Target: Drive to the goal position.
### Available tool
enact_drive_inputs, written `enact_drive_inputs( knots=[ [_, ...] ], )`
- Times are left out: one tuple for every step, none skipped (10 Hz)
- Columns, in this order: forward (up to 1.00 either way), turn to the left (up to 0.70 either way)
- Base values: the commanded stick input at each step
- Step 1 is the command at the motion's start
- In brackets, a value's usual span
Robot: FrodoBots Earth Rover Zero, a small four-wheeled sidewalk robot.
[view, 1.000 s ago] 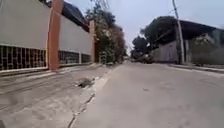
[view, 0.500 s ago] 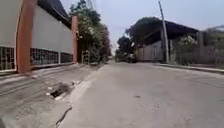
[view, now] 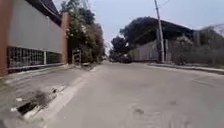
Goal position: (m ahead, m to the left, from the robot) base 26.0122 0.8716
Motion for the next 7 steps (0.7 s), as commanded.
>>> enact_drive_inputs(
  knots=[
    [0.00, 0.00],
    [0.00, 0.00],
    [0.00, 0.00],
    [0.00, 0.00],
    [0.00, 0.00],
    [0.00, 0.00],
    [0.00, 0.00]
  ],
)
